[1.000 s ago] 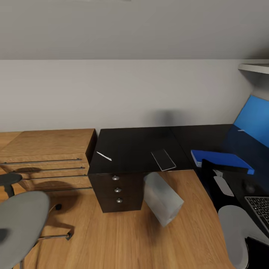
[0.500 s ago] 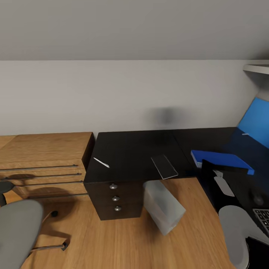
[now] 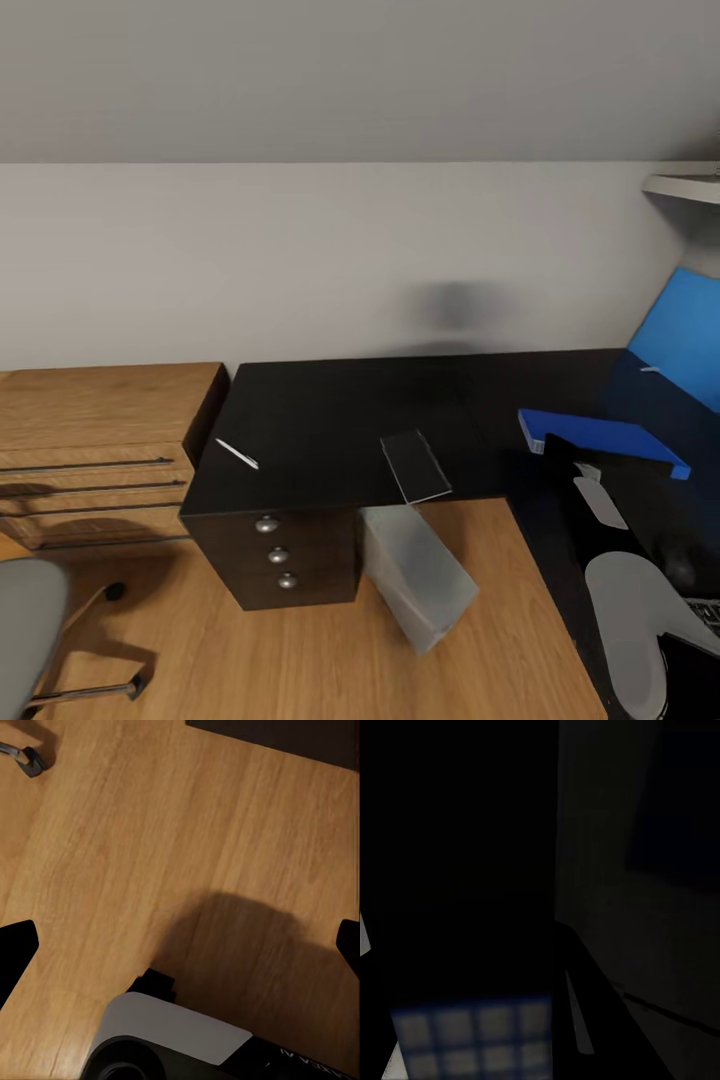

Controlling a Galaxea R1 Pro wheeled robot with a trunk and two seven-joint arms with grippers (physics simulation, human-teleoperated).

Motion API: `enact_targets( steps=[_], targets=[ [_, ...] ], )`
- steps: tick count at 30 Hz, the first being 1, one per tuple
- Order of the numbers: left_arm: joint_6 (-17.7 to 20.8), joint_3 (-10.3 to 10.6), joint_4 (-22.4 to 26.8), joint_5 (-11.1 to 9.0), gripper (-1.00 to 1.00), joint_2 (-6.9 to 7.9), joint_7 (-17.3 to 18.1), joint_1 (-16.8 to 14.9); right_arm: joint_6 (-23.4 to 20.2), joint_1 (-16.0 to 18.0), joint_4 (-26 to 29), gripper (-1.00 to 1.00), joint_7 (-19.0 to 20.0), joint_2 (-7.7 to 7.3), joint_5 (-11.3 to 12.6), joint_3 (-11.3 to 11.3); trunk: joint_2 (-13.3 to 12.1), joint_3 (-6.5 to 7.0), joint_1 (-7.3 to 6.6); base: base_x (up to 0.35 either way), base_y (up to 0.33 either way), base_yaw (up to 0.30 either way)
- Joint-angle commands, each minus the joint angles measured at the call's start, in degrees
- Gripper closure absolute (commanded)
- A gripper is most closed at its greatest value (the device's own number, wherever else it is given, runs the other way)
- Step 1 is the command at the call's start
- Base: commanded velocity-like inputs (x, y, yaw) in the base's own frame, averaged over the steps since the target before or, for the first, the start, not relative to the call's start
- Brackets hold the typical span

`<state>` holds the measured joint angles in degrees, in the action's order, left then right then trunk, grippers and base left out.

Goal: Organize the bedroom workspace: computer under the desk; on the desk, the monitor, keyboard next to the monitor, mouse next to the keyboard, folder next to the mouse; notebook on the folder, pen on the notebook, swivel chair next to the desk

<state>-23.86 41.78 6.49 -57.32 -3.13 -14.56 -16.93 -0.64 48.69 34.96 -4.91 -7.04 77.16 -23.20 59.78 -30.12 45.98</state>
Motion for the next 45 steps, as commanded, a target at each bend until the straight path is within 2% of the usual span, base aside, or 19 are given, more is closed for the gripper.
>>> enact_targets(
  steps=[1, 11, 14, 21, 45],
  targets=[
    [-0.1, 0.5, 0.0, -0.2, -1.0, 0.0, -0.5, 0.0, 0.0, 0.0, 0.1, 1.0, -0.3, 0.0, 0.4, 0.0, 0.0, -0.05, 0.01, 0.051, -0.139, 0.0],
    [-0.1, 0.4, 0.0, -0.2, -1.0, 0.05, -0.5, 0.0, 0.1, 0.0, -2.4, 1.0, -0.4, -0.12, 0.4, -0.1, 0.0, -0.05, 0.01, 0.01, -0.028, 0.0],
    [-0.1, 0.4, 0.0, -0.2, -1.0, 0.05, -0.5, 0.0, 0.1, 0.0, -2.9, 1.0, -1.5, -0.99, 0.2, 0.1, 0.0, -0.05, 0.01, 0.0, 0.0, 0.0],
    [-0.1, 0.4, 0.0, -0.2, -1.0, 0.05, -0.5, 0.0, 0.1, 0.0, -3.1, 1.0, -5.1, -1.38, 0.2, 0.0, 0.0, -0.05, 0.01, 0.0, 0.0, 0.0],
    [-0.1, 0.4, 0.0, -0.3, -1.0, 0.05, -0.5, 0.0, 0.0, 0.0, -3.1, 1.0, -5.6, -1.84, 0.3, 0.0, 0.0, -0.05, 0.01, -0.053, -0.013, 0.0]
  ],
)
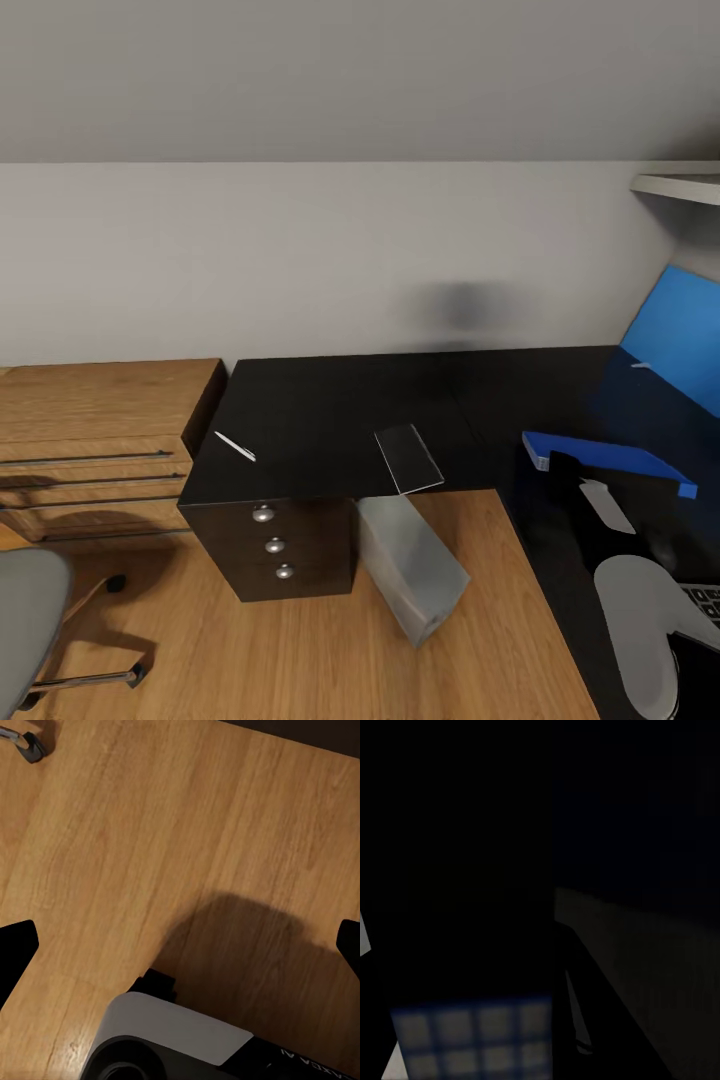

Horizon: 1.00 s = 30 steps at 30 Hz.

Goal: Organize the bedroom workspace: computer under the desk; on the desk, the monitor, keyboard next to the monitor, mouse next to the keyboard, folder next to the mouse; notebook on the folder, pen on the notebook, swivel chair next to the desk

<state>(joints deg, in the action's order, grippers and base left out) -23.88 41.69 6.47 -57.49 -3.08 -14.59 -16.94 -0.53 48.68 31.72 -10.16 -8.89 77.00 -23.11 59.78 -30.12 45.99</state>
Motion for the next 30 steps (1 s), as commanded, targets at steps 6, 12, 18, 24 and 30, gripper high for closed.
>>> enact_targets(
  steps=[6, 12, 18, 24, 30],
  targets=[
    [-0.1, 0.5, 0.0, -0.2, -1.0, 0.0, -0.4, 0.0, -0.1, 0.0, 0.1, -1.0, -0.7, 0.01, 0.4, -0.1, 0.0, -0.05, 0.0, 0.0, 0.0, 0.0],
    [-0.1, 0.5, 0.0, -0.2, -1.0, 0.0, -0.4, 0.0, -0.1, 0.0, 0.1, -1.0, -0.8, 0.01, 0.4, 0.0, 0.0, -0.05, 0.0, 0.0, 0.0, 0.0],
    [-0.1, 0.5, 0.0, -0.2, -1.0, 0.0, -0.4, 0.0, -0.1, 0.0, 0.1, -1.0, -0.8, 0.01, 0.4, 0.0, 0.0, -0.05, 0.0, 0.0, 0.0, 0.0],
    [-0.1, 0.4, 0.0, -0.1, -1.0, 0.0, -0.4, 0.0, -0.1, 0.0, 0.1, -1.0, -0.8, 0.01, 0.4, 0.0, 0.0, -0.05, 0.0, -0.077, 0.0, 0.0],
    [-0.1, 0.3, 0.0, -0.1, -1.0, 0.07, -0.4, 0.0, -0.1, 0.0, 0.1, -1.0, -0.8, 0.01, 0.4, 0.0, 0.0, -0.05, 0.0, -0.131, 0.0, 0.0]
  ],
)
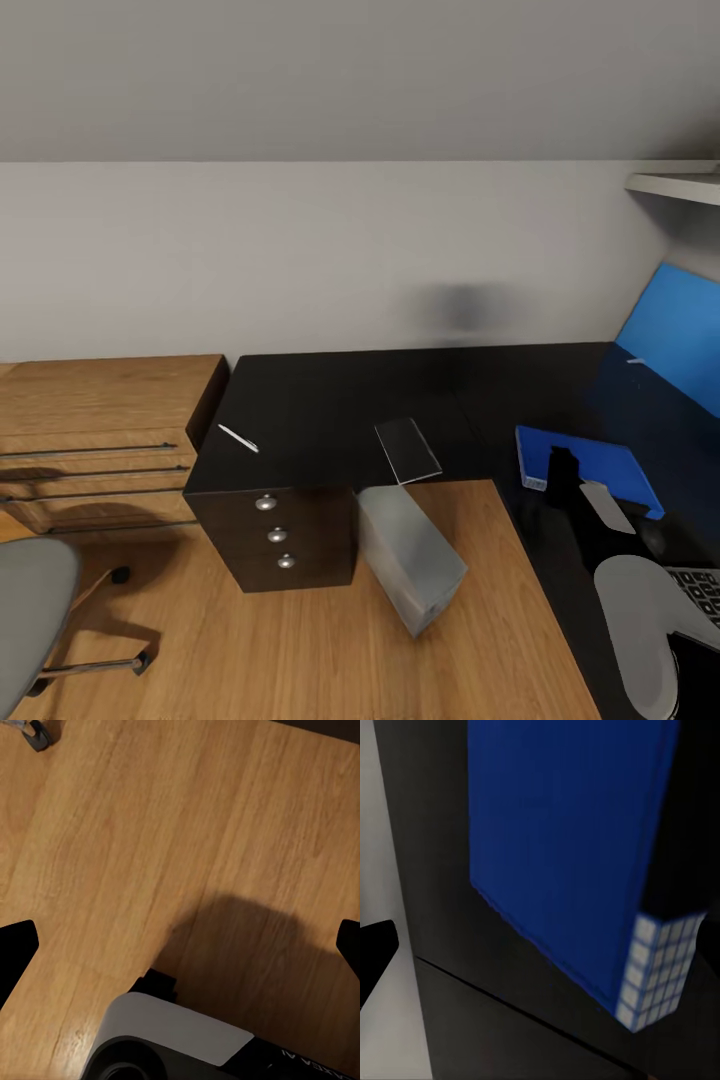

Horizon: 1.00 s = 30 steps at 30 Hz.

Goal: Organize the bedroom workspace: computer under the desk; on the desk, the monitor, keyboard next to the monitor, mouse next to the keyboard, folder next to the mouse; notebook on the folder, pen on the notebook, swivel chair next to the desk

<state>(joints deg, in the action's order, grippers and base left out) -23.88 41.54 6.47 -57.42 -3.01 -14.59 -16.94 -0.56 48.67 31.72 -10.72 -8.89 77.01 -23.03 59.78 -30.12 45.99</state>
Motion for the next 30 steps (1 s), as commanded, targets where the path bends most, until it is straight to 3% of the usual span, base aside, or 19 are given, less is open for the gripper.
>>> enact_targets(
  steps=[1, 30],
  targets=[
    [-0.1, 0.5, 0.0, -0.2, -1.0, 0.01, -0.4, 0.0, -0.1, 0.0, 0.1, -1.0, -0.3, 0.01, 0.4, -0.1, 0.0, -0.05, 0.0, -0.024, 0.0, 0.0],
    [-0.1, 0.5, 0.0, -0.1, -1.0, 0.04, -0.4, 0.0, 0.0, 0.0, 0.2, -1.0, -0.3, 0.19, 0.3, 0.1, 0.0, -0.05, 0.0, -0.015, 0.0, 0.0]
  ],
)
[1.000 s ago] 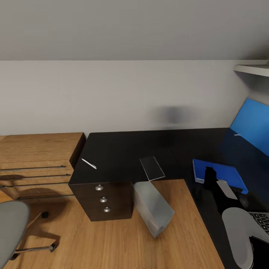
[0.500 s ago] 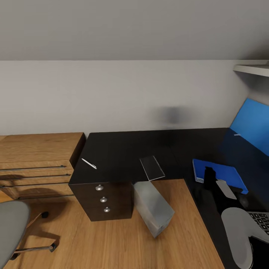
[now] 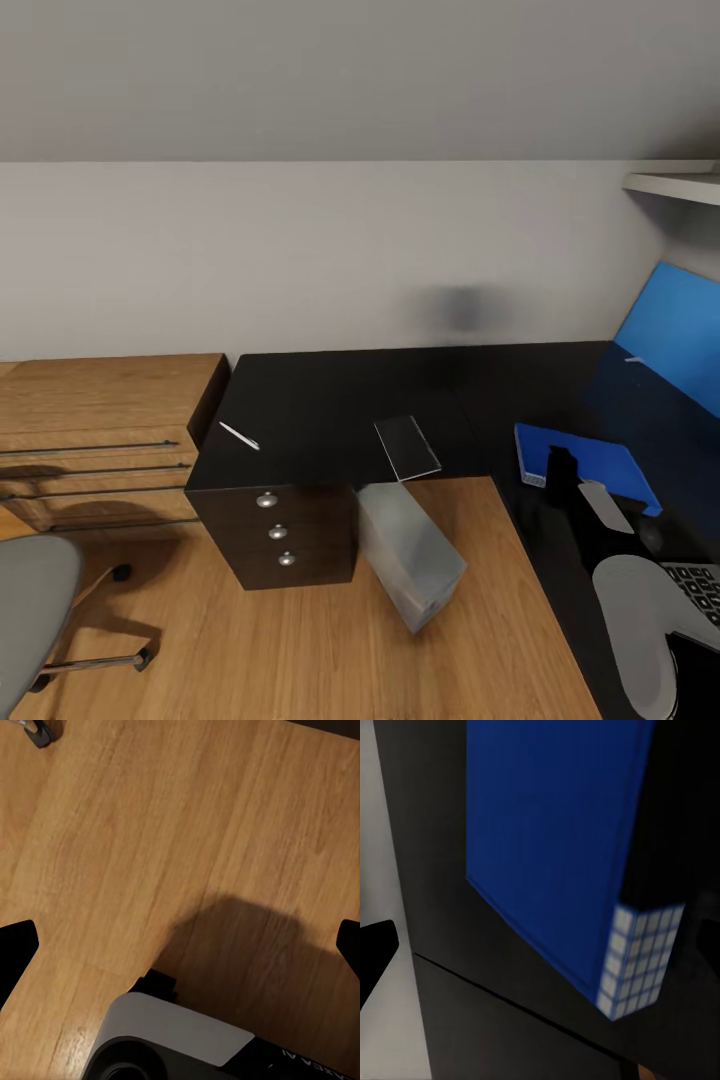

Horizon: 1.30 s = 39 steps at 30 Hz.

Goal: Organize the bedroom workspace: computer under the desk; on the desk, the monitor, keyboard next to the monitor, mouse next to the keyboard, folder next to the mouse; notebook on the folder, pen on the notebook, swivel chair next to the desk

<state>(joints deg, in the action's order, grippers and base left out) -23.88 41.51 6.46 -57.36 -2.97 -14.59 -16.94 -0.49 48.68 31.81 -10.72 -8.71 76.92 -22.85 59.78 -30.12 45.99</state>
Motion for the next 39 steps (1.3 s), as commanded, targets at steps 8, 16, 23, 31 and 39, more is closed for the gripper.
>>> enact_targets(
  steps=[8, 16, 23, 31, 39],
  targets=[
    [-0.1, 0.5, 0.0, -0.2, -1.0, -0.04, -0.6, 0.0, 0.0, 0.0, 0.1, -1.0, -0.3, 0.06, 0.4, -0.1, -1.2, 0.48, -0.66, -0.003, 0.0, 0.0],
    [-0.1, 0.5, 0.0, -0.2, -1.0, -0.07, -0.9, 0.0, 0.0, 0.0, 0.1, -1.0, -0.3, 0.09, 0.3, 0.0, -4.4, 1.92, -2.41, 0.0, 0.0, 0.0],
    [-0.1, 0.5, 0.0, -0.3, -1.0, -0.05, -0.9, 0.0, 0.0, 0.0, 0.1, -1.0, -0.2, 0.18, 0.1, 0.0, -7.2, 3.18, -3.95, 0.0, 0.0, 0.0],
    [-0.1, 0.5, 0.0, -0.3, -1.0, -0.03, -0.9, 0.0, 0.0, 0.0, 0.1, -1.0, -0.2, 0.18, 0.1, 0.0, -10.4, 4.61, -5.71, 0.0, 0.0, 0.0],
    [-0.1, 0.5, 0.0, -0.3, -1.0, -0.02, -0.9, 0.0, -0.1, 0.0, 0.2, -1.0, -0.2, 0.18, 0.1, 0.0, -13.6, 6.05, -7.47, 0.0, 0.0, 0.0]
  ],
)
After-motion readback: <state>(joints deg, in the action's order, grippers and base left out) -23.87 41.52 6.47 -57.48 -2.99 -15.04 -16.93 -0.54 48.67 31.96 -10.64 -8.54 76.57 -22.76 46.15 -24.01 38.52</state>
